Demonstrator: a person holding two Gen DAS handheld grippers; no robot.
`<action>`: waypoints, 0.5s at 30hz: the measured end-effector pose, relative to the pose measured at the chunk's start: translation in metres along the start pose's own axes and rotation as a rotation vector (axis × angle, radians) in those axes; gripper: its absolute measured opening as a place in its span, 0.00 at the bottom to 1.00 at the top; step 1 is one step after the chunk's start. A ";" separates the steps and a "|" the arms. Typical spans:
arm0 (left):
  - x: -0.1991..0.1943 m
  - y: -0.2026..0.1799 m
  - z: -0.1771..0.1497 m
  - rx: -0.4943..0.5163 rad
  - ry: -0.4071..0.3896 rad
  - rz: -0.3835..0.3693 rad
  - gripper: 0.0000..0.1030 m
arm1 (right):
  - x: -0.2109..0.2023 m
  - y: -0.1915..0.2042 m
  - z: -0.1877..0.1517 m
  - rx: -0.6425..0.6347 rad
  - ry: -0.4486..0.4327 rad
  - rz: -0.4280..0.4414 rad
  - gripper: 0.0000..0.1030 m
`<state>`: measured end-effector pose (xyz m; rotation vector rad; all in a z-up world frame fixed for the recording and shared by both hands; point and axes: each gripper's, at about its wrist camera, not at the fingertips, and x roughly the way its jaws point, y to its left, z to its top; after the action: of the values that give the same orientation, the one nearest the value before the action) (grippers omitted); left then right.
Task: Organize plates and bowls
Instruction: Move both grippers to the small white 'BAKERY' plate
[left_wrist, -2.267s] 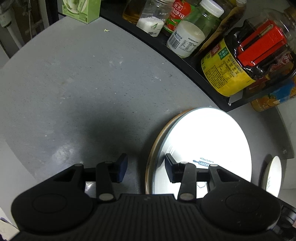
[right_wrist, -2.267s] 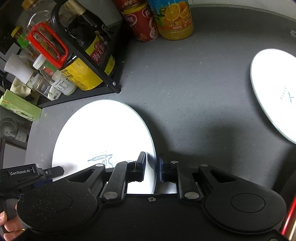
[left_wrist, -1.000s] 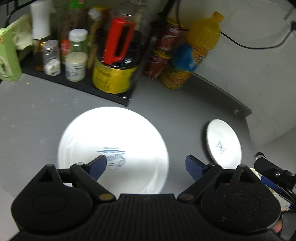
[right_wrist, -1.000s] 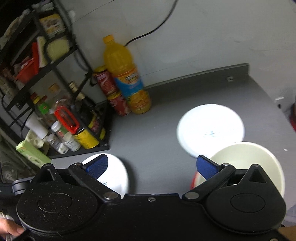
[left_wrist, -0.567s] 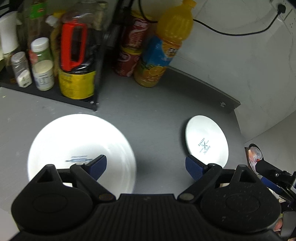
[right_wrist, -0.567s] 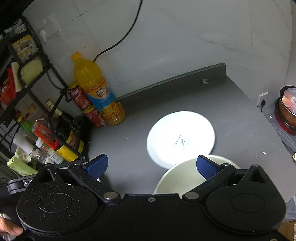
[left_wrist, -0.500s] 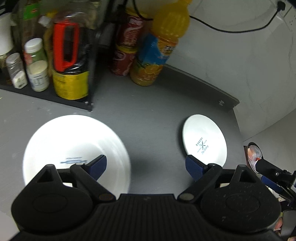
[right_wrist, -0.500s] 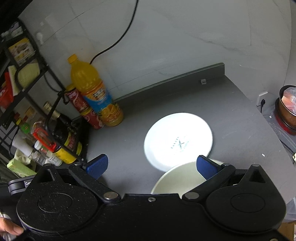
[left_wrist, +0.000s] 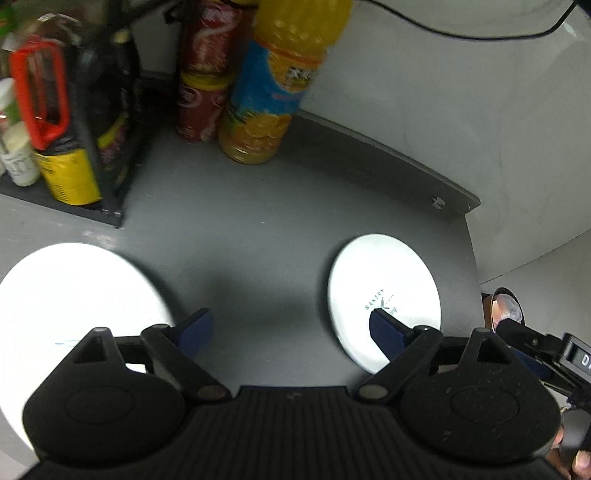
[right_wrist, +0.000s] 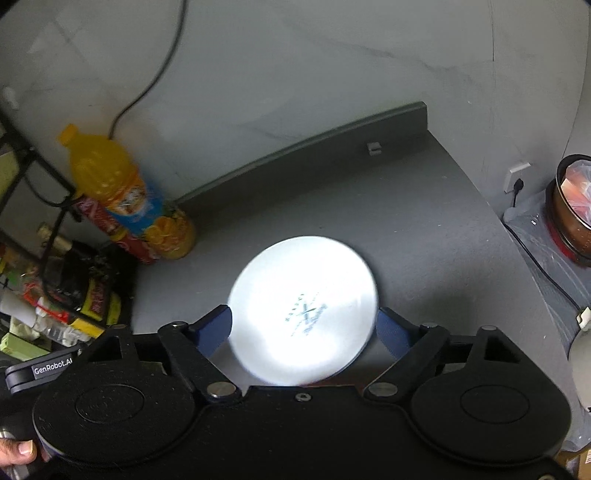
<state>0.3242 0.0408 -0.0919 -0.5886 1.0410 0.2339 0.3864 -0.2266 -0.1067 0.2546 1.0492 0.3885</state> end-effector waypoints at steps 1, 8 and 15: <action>0.006 -0.003 0.001 -0.006 0.008 -0.001 0.86 | 0.005 -0.004 0.003 0.000 0.011 0.001 0.80; 0.046 -0.016 0.004 -0.058 0.058 -0.029 0.69 | 0.042 -0.028 0.018 0.018 0.103 -0.005 0.68; 0.085 -0.015 0.003 -0.147 0.123 -0.022 0.48 | 0.075 -0.050 0.027 0.017 0.191 -0.005 0.49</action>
<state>0.3752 0.0229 -0.1588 -0.7544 1.1421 0.2588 0.4530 -0.2405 -0.1725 0.2331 1.2412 0.4050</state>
